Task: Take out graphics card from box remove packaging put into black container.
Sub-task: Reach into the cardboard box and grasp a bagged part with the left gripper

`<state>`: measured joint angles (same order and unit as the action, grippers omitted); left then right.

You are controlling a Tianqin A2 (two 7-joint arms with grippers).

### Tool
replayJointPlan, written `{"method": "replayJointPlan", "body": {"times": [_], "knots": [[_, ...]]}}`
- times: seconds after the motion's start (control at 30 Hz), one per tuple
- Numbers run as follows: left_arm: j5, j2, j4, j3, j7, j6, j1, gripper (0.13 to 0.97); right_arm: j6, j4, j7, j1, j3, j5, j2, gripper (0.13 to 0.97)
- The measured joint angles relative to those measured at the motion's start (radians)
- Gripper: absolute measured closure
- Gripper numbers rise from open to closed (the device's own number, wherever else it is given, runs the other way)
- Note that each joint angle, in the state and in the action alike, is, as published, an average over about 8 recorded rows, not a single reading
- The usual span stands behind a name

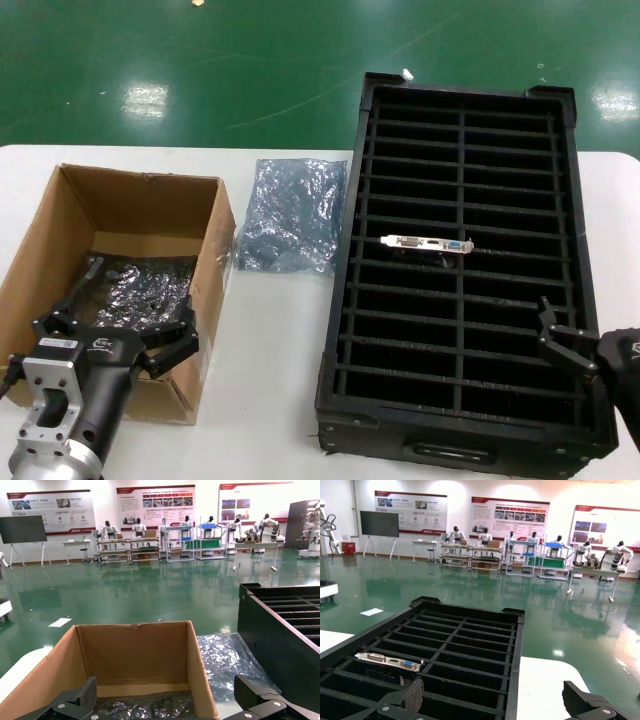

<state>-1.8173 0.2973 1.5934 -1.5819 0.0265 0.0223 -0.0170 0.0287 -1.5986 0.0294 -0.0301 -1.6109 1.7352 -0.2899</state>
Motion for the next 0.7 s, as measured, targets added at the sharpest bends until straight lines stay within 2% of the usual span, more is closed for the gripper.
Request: {"method": "replayJointPlan", "body": {"times": [0.7], "knots": [[0.0, 0.0, 0.0, 0.0, 0.0, 0.0, 0.0, 0.132, 0.0, 0.0, 0.0, 0.0, 0.0, 0.0, 0.0, 0.129]]}}
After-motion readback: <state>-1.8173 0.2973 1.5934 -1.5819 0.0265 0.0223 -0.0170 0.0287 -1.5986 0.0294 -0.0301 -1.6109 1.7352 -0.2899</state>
